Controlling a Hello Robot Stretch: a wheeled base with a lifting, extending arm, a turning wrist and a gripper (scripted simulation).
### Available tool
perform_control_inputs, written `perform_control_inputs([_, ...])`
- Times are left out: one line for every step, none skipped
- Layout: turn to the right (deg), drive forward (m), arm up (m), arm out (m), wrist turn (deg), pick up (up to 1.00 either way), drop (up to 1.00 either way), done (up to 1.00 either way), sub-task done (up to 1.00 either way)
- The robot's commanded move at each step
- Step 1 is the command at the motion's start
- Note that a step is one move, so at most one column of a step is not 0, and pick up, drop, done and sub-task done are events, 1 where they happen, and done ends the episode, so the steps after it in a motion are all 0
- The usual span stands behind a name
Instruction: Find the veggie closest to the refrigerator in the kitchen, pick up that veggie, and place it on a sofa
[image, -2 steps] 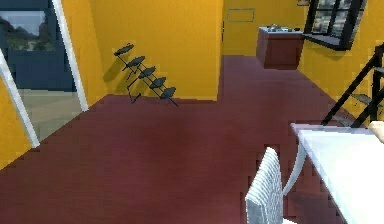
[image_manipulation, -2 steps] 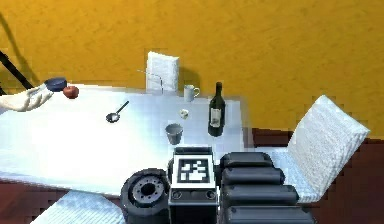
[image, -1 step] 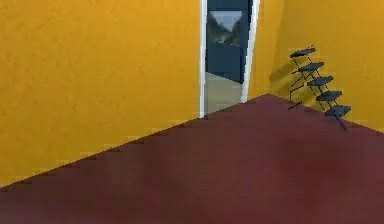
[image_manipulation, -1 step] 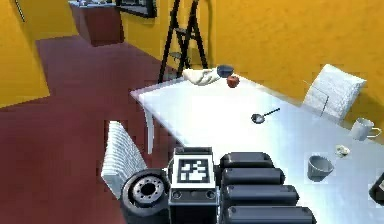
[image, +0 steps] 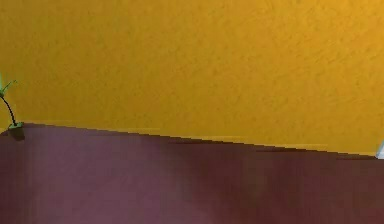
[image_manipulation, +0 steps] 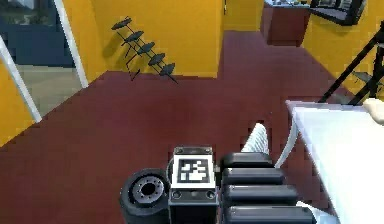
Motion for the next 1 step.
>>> perform_control_inputs([0.0,0.20,0.00,0.00,0.0,0.00,0.00,0.00,0.00])
